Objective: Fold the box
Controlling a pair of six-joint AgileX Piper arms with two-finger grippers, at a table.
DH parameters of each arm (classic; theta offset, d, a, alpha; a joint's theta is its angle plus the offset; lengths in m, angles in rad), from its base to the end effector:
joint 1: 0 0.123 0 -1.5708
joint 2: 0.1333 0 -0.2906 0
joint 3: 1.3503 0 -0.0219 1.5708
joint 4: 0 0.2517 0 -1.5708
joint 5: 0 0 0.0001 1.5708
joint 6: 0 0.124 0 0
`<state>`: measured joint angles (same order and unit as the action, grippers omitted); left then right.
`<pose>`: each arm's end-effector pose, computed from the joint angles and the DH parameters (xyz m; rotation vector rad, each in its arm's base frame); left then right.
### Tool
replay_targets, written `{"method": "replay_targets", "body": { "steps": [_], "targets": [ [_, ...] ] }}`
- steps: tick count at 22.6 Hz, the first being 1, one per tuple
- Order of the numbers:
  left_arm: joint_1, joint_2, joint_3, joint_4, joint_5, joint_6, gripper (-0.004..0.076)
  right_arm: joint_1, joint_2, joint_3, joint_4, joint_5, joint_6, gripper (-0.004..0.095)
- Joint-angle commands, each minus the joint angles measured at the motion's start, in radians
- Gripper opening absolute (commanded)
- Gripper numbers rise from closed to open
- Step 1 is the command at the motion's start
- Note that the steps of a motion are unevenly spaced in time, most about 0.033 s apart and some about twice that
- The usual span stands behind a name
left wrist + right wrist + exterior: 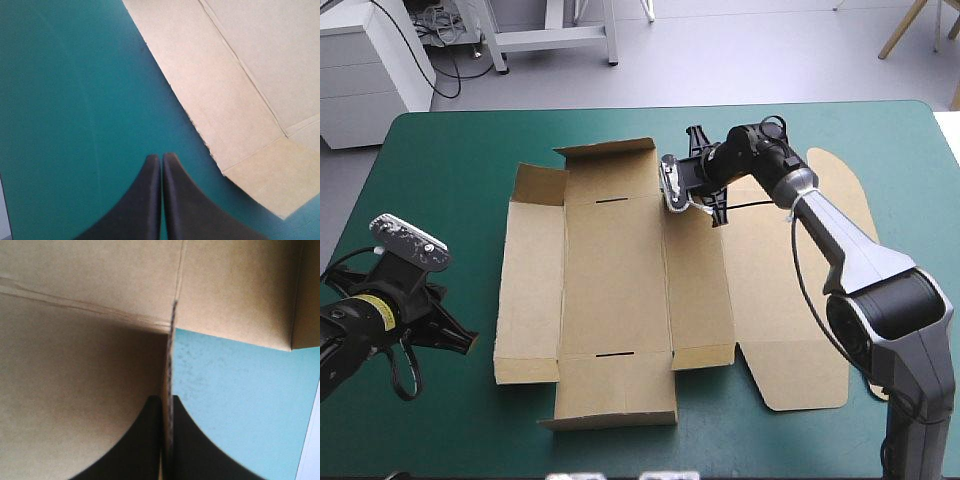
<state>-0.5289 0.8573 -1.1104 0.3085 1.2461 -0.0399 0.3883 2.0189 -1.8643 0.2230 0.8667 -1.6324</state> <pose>0.1434 -0.0425 0.3783 0.5819 2.3451 0.1474 0.4419 0.2034 0.2733 -2.0500 1.4169 -0.2571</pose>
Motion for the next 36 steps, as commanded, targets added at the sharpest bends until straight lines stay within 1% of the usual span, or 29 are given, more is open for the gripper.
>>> {"method": "replay_targets", "body": {
  "steps": [1,3,6,8,9,10,11,12,13,16,17,18,19,20,21,22,24,27,28,30,33,35,36],
  "targets": [
    [-0.005,-0.003,-0.028,0.012,-0.032,-0.012,-0.0010,0.022,-0.058,-0.034,0.025,-0.042,-0.010,-0.0020],
    [-0.005,-0.003,-0.028,0.012,-0.032,-0.012,-0.0010,0.030,-0.058,-0.034,0.028,-0.042,-0.009,-0.0019],
    [-0.005,-0.003,-0.028,0.014,-0.032,-0.012,-0.0010,0.038,-0.058,-0.034,0.056,-0.045,0.040,-0.0015],
    [-0.005,-0.003,-0.028,0.014,-0.034,-0.012,-0.0010,0.038,-0.058,-0.034,0.056,-0.041,0.051,0.0014],
    [-0.005,-0.003,-0.028,0.014,-0.034,-0.012,-0.0010,0.038,-0.058,-0.034,0.054,-0.039,0.069,0.0111],
    [-0.005,-0.003,-0.028,0.014,-0.034,-0.012,-0.0010,0.038,-0.058,-0.034,0.051,-0.034,0.072,0.0174],
    [-0.005,-0.003,-0.028,0.014,-0.034,-0.012,-0.0010,0.038,-0.058,-0.034,0.050,-0.027,0.076,0.0296],
    [-0.005,-0.003,-0.028,0.014,-0.034,-0.012,-0.0010,0.038,-0.058,-0.034,0.050,-0.026,0.084,0.0357],
    [-0.005,-0.003,-0.028,0.014,-0.034,-0.012,-0.0010,0.038,-0.058,-0.034,0.050,-0.028,0.103,0.0452],
    [-0.005,-0.003,-0.028,0.014,-0.034,-0.012,-0.0010,0.038,-0.058,-0.034,0.050,-0.039,0.148,0.0579],
    [-0.005,-0.003,-0.028,0.014,-0.034,-0.012,-0.0010,0.038,-0.058,-0.034,0.050,-0.041,0.162,0.0580],
    [-0.005,-0.003,-0.028,0.014,-0.034,-0.012,-0.0010,0.038,-0.060,-0.034,0.050,-0.041,0.222,0.0577],
    [-0.005,-0.003,-0.028,0.014,-0.032,-0.012,-0.0010,0.038,-0.065,-0.034,0.050,-0.041,0.342,0.0566],
    [-0.005,-0.003,-0.028,0.014,-0.032,-0.012,-0.0010,0.038,-0.068,-0.034,0.050,-0.041,0.385,0.0560],
    [-0.005,-0.003,-0.028,0.014,-0.032,-0.012,-0.0010,0.036,-0.077,-0.034,0.050,-0.041,0.504,0.0531],
    [-0.005,-0.003,-0.028,0.014,-0.032,-0.012,-0.0010,0.036,-0.086,-0.034,0.044,-0.040,0.591,0.0482],
    [-0.005,-0.003,-0.028,0.014,-0.032,-0.012,-0.0010,0.033,-0.104,-0.034,0.020,-0.030,0.706,0.0320],
    [-0.005,-0.003,-0.028,0.014,-0.032,-0.012,-0.0010,0.033,-0.168,-0.034,0.013,-0.018,0.826,0.0018],
    [-0.005,-0.003,-0.028,0.014,-0.032,-0.012,-0.0010,0.033,-0.196,-0.034,0.004,-0.009,0.883,-0.0015],
    [-0.005,-0.003,-0.028,0.010,-0.032,-0.012,-0.0010,0.033,-0.254,-0.034,-0.050,0.000,1.014,-0.0018],
    [-0.005,-0.003,-0.028,0.007,-0.032,-0.012,-0.0010,0.020,-0.303,-0.034,-0.093,0.021,1.177,-0.0018],
    [-0.005,-0.003,-0.028,0.007,-0.030,-0.012,-0.0010,-0.028,-0.365,-0.034,-0.093,0.090,1.316,-0.0018],
    [-0.005,-0.003,-0.028,0.007,-0.030,-0.012,-0.0010,-0.045,-0.379,-0.034,-0.093,0.113,1.351,-0.0018]
  ]
}}
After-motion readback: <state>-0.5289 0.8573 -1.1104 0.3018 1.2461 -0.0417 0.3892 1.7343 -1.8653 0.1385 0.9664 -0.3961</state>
